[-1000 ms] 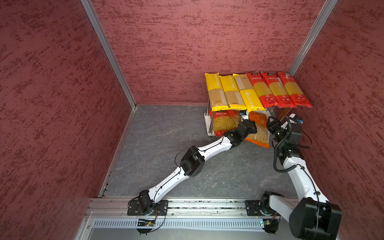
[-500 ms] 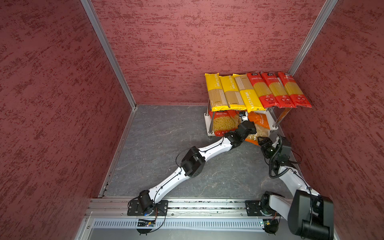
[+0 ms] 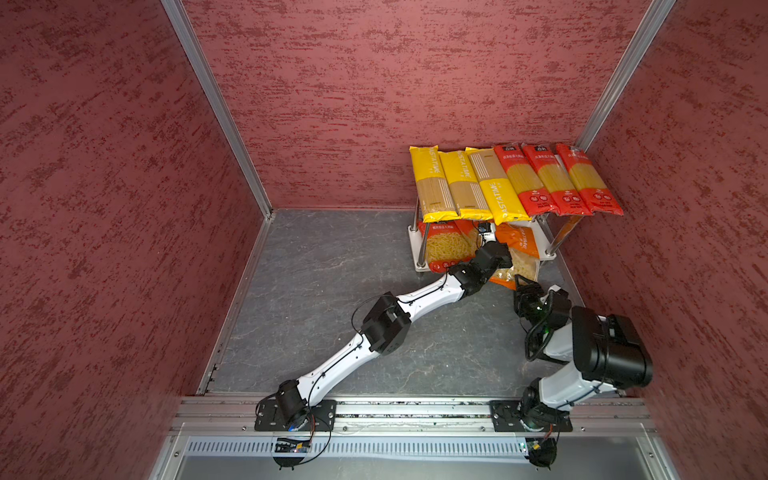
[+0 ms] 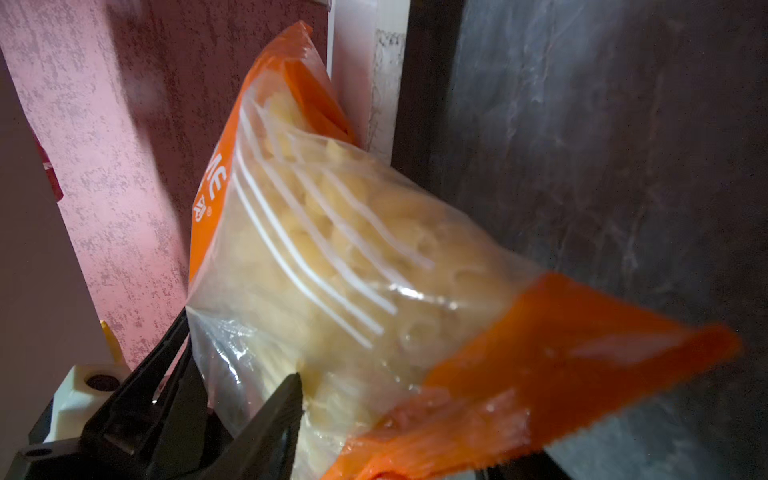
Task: Place and organize the pasta boxes and bags onto the shelf
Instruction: 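Push the macaroni bag into the lower tier beside the fusilli bags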
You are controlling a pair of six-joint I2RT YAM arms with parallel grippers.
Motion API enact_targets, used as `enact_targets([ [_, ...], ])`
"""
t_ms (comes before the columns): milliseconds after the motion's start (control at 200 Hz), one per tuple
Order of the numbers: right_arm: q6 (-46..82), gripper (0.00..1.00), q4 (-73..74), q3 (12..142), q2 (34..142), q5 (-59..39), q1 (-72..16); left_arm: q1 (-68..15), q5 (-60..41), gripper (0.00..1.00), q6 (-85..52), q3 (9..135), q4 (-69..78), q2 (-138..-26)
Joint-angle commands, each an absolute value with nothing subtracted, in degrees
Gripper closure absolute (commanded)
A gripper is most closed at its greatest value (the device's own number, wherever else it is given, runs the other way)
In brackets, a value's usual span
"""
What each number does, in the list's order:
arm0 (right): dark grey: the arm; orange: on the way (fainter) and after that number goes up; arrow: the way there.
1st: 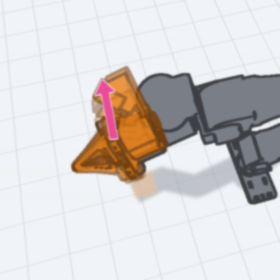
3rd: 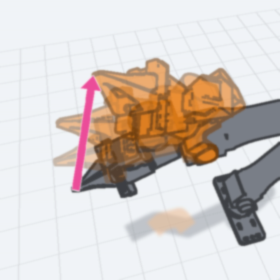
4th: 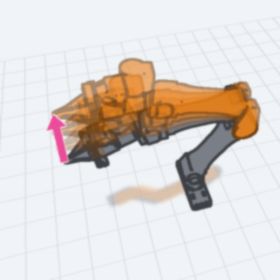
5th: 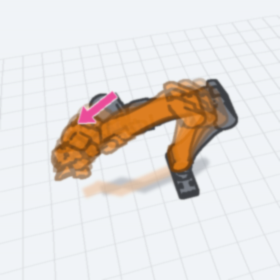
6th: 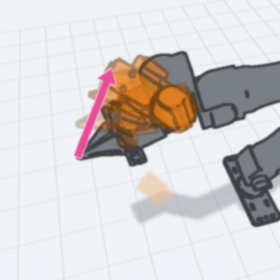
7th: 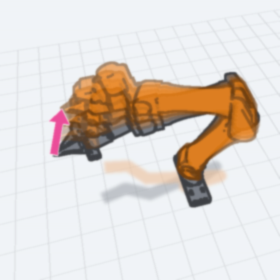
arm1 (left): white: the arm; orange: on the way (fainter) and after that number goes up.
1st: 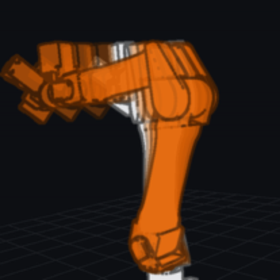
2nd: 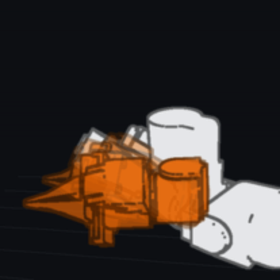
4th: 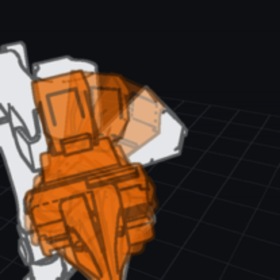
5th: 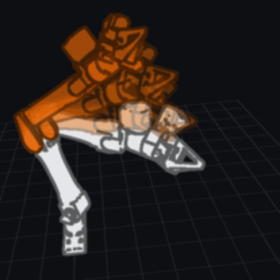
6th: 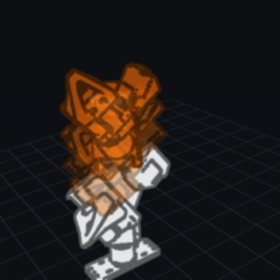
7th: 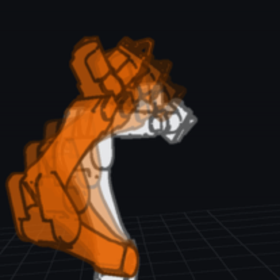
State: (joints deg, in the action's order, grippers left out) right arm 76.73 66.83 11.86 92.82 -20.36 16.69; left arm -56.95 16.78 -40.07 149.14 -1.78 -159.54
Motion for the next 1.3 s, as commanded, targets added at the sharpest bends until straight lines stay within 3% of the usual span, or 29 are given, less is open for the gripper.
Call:
enact_targets([
  [0,81.4,0.44,79.1,14.2,96.7,-20.9,17.4,-55.0,18.6,1.00,-39.4,147.8,0.4,-157.3],
  [175,79.8,0.59,78.5,17.3,97.5,-21.2,17.8,-54.5,17.3,1.00,-39.1,146.2,1.0,-157.0],
  [401,72.0,0.77,61.2,24.1,88.6,-21.4,17.9,-54.2,16.0,1.00,-39.5,146.0,2.0,-157.1],
  [556,68.1,0.85,51.4,29.8,89.1,-21.7,18.8,-53.3,15.0,0.99,-40.1,146.1,1.6,-157.2],
  [766,67.9,0.90,47.8,31.7,93.6,-22.3,20.8,-53.8,12.6,0.86,-39.7,142.3,2.5,-154.9],
  [857,68.7,0.90,48.8,30.6,93.9,-21.1,21.8,-54.0,11.5,0.75,-39.4,140.1,2.7,-153.3],
  [932,67.9,0.85,47.5,31.5,93.8,-22.6,22.9,-54.2,11.4,0.65,-38.8,135.9,4.7,-150.6],
  [1057,66.5,0.61,43.9,32.2,91.6,-24.0,23.3,-54.8,11.8,0.51,-38.1,128.2,7.5,-145.7],
  [1187,63.9,0.39,36.1,31.4,87.8,-25.2,23.3,-55.9,12.8,0.44,-36.3,118.4,11.4,-139.9],
  [1298,58.3,0.31,23.2,31.0,81.3,-22.4,23.3,-57.0,13.7,0.40,-35.4,110.0,14.5,-134.6],
])
